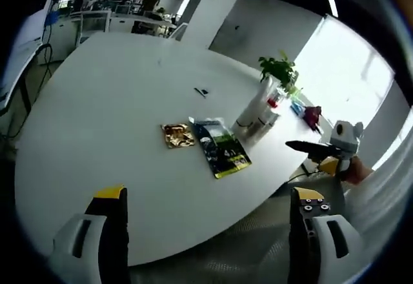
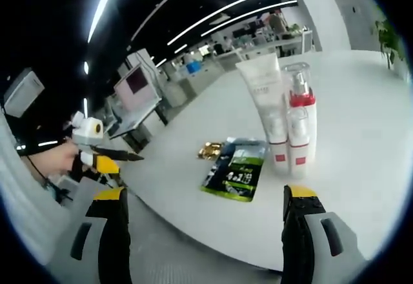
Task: Arrange the skincare products in the storage area until every visible bottle or jar stands upright without overlapping.
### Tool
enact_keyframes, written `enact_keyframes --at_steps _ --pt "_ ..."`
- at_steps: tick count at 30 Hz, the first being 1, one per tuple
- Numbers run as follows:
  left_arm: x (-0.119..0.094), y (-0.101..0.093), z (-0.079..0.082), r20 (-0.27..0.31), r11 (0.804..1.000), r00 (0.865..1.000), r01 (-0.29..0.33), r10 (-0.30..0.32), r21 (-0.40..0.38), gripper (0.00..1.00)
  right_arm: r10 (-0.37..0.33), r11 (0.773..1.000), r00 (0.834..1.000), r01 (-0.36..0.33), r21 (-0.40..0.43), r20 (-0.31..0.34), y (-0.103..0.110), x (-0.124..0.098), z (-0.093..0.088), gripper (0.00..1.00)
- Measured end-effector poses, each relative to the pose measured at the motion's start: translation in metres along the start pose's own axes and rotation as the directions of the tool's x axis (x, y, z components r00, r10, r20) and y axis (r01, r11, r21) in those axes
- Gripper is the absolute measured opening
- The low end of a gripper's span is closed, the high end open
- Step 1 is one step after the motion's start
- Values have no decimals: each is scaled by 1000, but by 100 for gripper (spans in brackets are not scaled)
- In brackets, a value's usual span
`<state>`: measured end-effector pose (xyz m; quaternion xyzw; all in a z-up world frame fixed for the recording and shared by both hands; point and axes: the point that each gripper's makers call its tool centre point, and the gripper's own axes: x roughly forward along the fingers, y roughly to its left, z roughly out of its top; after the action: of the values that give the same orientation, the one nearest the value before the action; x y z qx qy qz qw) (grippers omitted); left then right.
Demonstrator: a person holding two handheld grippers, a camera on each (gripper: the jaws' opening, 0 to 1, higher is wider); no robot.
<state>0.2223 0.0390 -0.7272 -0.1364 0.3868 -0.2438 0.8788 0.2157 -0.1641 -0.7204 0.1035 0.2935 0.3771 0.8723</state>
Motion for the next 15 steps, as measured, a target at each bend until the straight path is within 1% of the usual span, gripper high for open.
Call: enact_keyframes --at_steps 1,3,4,6,8,9,13,15 --pt "4 -2 7 1 1000 1000 3 -3 14 97 4 1000 1000 -4 -2 -1 1 0 0 99" --pt "7 -5 14 -5 999 1000 1 -1 35 97 10 1000 1000 -10 -6 -4 2 1 0 99" --pt "9 -6 17 -16 998 1000 0 1 60 97 11 1000 1000 -11 -6 -5 1 1 0 99" --pt "14 -7 22 -50 991 999 -11 18 136 97 13 1000 1000 -13 1 0 1 0 1 99" --pt "20 -7 25 -86 982 996 -7 24 191 97 13 1000 1000 -13 7 2 1 0 2 99" --pt "23 -7 27 -97 978 995 -2 23 206 97 13 1000 1000 -13 10 3 1 0 2 99" --pt "39 -15 43 -83 981 997 22 -7 192 96 10 1000 1000 -10 12 2 0 0 1 99" --pt "48 -17 50 -91 978 996 38 -20 203 96 5 1000 1000 -5 12 1 -1 0 1 99"
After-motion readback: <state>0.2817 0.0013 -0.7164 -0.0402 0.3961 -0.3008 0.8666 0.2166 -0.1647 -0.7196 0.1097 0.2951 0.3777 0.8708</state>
